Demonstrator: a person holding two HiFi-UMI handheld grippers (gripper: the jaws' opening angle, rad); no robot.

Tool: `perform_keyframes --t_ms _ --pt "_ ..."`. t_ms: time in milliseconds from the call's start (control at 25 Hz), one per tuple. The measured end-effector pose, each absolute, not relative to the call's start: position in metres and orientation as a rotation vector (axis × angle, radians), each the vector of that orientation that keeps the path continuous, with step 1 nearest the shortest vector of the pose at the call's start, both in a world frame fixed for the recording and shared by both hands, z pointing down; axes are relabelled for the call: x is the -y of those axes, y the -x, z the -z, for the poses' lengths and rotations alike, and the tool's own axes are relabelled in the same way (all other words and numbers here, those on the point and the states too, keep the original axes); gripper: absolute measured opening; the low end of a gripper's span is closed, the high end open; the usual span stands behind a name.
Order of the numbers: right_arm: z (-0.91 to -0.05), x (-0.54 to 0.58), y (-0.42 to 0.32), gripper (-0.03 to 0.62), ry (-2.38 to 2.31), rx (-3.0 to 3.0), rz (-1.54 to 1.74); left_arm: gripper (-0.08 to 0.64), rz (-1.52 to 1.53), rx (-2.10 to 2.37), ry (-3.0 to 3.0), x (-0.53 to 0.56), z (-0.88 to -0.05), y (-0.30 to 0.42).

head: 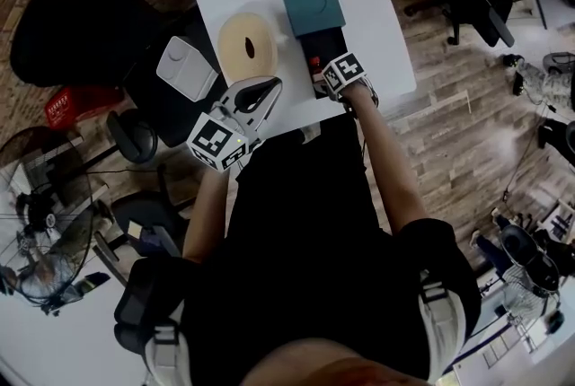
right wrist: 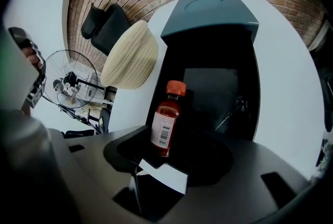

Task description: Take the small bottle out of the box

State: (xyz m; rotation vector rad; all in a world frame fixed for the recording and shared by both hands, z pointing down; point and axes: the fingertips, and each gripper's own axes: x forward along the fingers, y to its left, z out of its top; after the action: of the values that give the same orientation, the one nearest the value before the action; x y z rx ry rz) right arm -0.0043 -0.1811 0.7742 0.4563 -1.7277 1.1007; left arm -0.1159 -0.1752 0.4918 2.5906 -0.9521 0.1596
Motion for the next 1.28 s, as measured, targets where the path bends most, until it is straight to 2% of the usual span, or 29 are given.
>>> perform_keyframes --t_ms 320,880,1280 --pt "-0.778 0.179 0.019 0.213 -0.329 1.747 -1.216 0.021 -0.152 0.988 -2.567 0.171 -0.494 0.121" --pt "-0.773 0.178 0.011 0.187 -0.365 1.771 -1.223 0.021 -0.145 0.998 -2.573 0.164 -0.490 0.123" --pt "-0.759 0.184 0.000 0.184 -0.437 1.828 -1.375 0.021 -0.147 0.957 -2.597 0.163 -0.488 0.115"
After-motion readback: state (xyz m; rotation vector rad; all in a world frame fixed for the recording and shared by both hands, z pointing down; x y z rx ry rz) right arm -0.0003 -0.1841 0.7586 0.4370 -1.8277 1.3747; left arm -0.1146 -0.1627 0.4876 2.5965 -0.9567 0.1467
